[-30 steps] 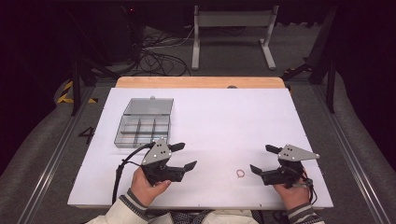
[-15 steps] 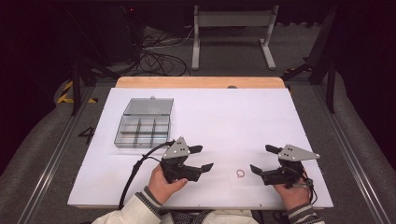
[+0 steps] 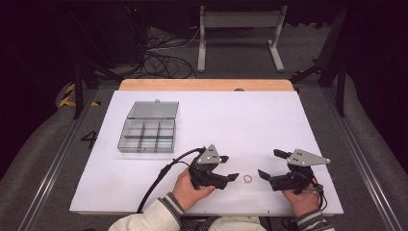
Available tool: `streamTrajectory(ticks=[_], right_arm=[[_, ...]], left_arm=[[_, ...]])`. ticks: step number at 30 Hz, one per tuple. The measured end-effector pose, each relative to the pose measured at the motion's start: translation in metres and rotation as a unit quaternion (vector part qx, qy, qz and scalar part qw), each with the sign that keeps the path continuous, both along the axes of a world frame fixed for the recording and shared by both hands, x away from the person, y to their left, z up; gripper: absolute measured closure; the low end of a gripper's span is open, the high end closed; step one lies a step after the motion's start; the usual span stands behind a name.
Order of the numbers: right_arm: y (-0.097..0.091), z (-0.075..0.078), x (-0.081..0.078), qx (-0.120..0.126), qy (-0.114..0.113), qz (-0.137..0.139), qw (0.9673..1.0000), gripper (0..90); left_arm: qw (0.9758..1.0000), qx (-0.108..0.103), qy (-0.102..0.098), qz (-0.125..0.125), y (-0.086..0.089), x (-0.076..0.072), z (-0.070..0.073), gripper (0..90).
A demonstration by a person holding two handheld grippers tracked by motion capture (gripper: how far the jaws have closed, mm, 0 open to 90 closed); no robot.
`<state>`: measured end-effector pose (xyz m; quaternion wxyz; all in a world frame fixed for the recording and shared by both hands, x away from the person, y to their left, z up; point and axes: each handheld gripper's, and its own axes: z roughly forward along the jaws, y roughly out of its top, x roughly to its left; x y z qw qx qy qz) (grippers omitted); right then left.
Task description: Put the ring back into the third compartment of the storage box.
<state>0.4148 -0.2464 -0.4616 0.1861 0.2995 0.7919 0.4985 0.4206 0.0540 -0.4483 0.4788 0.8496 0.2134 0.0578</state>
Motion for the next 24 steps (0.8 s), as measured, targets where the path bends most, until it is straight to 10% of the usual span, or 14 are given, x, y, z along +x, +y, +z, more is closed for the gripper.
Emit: streamTrajectory(ticks=[24], right_arm=[[-0.001,0.0,0.001,0.001,0.004,0.0,1.0,6.9]], left_arm=[[0.9978,0.04,0.052,0.002,-0.041,0.017,-0.028,47.0]])
